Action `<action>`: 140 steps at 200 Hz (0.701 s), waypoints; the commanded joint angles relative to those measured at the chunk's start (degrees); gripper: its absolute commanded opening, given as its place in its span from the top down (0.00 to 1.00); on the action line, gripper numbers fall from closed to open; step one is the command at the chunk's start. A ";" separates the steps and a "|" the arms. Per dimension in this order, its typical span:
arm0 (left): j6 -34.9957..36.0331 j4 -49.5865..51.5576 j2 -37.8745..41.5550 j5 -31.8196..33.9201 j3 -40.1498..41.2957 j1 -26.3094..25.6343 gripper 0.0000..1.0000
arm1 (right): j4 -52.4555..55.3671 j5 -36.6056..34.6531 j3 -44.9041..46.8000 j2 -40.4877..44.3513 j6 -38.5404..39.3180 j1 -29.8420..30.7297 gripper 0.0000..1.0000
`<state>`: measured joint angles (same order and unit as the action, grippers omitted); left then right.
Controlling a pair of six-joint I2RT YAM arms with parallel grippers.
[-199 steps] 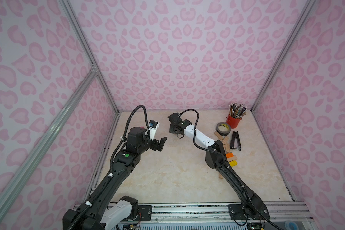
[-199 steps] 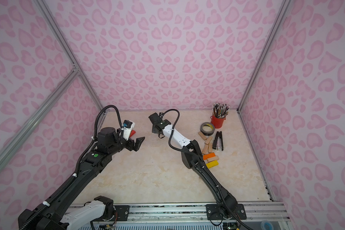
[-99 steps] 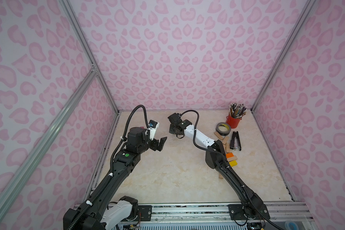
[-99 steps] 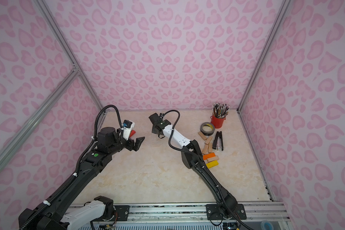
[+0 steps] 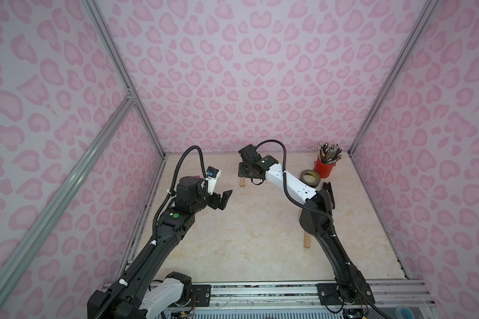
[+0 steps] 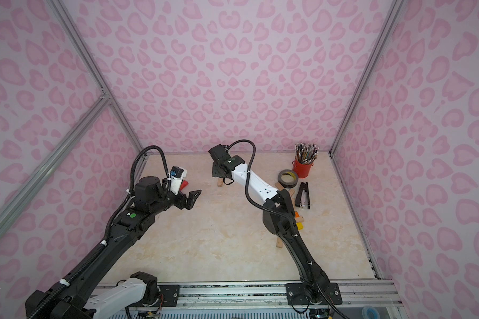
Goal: Assemble the letter k with building blocks
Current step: Place the building block at the center of the board, then pick up the building block from the center of the board.
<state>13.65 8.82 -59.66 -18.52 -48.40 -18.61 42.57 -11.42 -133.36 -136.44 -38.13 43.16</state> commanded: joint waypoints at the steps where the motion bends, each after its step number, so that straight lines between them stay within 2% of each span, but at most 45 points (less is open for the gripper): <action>1: 0.86 -3.85 1.41 -4.33 1.02 -0.69 0.01 | -1.36 -2.54 11.45 8.95 5.40 -0.54 0.39; 22: 3.07 -4.63 2.76 -6.79 2.17 -3.02 0.01 | -7.90 -2.71 28.53 20.56 7.28 -1.86 0.38; 36: 6.27 -3.42 3.60 -6.10 2.59 -5.45 0.01 | -11.85 -1.86 40.79 29.56 8.04 -3.34 0.37; 72: 10.00 -5.64 6.13 -8.65 5.95 -9.07 0.00 | -13.56 -3.74 64.36 49.76 8.11 -7.19 0.36; 114: 14.09 -5.05 3.94 -12.31 7.14 -12.58 0.02 | -12.05 -3.96 84.13 70.38 6.01 -10.93 0.33; 140: 14.75 -4.14 1.90 -14.40 6.52 -13.80 0.02 | -10.51 -3.87 91.58 76.08 4.47 -11.81 0.29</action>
<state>26.24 5.28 -56.38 -29.54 -41.28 -31.64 30.85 -14.98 -47.51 -63.90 -31.94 32.05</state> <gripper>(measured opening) 0.979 0.704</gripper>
